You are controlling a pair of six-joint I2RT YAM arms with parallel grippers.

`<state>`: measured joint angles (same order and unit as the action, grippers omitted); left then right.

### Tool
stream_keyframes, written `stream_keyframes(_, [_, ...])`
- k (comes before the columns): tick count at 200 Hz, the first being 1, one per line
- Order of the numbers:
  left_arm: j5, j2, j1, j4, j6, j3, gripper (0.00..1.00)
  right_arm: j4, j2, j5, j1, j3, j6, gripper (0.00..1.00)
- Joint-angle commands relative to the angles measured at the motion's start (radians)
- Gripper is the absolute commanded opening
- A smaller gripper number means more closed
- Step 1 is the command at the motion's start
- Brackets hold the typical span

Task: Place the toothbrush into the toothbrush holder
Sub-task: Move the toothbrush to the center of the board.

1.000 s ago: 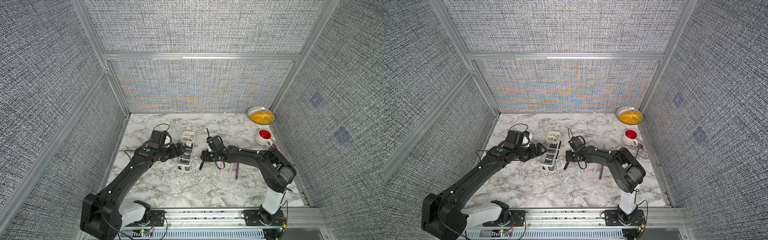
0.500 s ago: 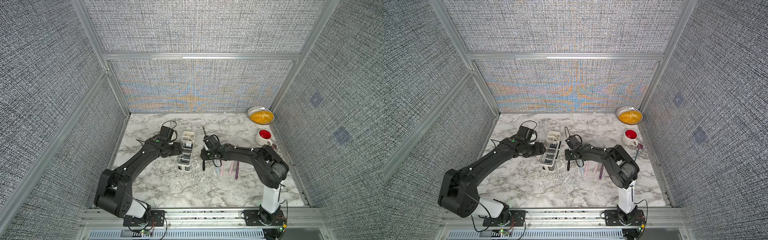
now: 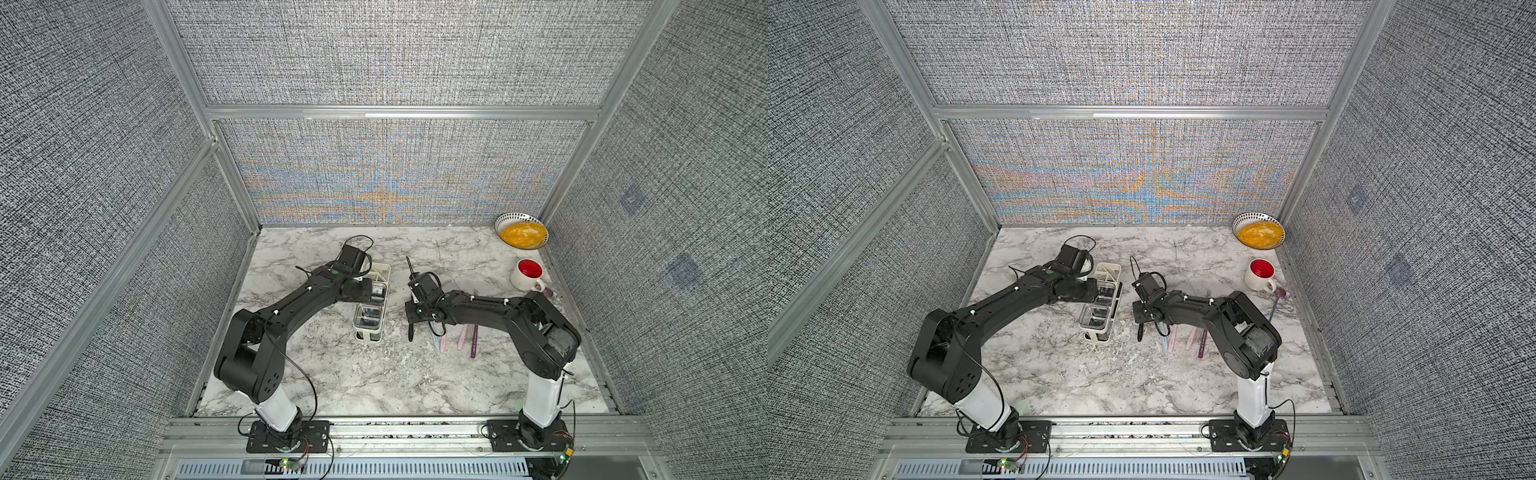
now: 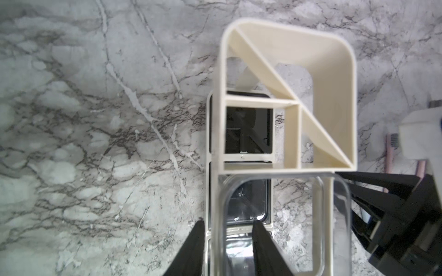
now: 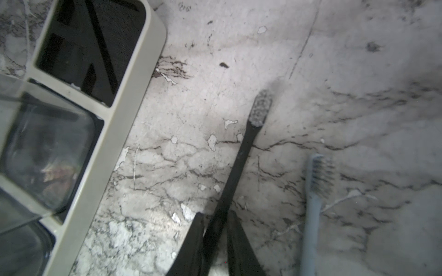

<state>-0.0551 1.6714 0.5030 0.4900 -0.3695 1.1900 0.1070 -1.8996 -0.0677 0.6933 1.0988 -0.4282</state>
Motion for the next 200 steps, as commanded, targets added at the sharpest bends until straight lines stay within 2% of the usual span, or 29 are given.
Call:
stream_keyframes(1, [0.016, 0.021, 0.022, -0.010, 0.071, 0.018, 0.36, 0.020, 0.005, -0.026, -0.001, -0.011, 0.023, 0.21])
stream_keyframes(24, [0.033, 0.036, 0.057, 0.001, 0.110, 0.031, 0.25, 0.004, 0.024, -0.028, -0.003, -0.036, 0.044, 0.21])
stream_keyframes(44, [0.068, 0.049, 0.093, 0.020, 0.148, 0.043, 0.22, -0.018, 0.049, -0.030, -0.013, -0.071, 0.049, 0.21])
stream_keyframes(59, [0.090, 0.056, 0.113, 0.027, 0.162, 0.045, 0.15, -0.026, 0.063, -0.031, -0.024, -0.093, 0.052, 0.20])
stream_keyframes(97, [0.106, 0.054, 0.136, 0.028, 0.186, 0.045, 0.14, -0.038, 0.084, -0.005, -0.065, -0.136, 0.060, 0.18])
stream_keyframes(132, [0.159, 0.048, 0.158, 0.061, 0.216, 0.052, 0.11, -0.041, 0.103, -0.006, -0.091, -0.172, 0.070, 0.15])
stream_keyframes(200, [0.267, 0.050, 0.232, 0.053, 0.245, 0.053, 0.10, -0.021, 0.155, -0.023, -0.174, -0.233, 0.094, 0.14])
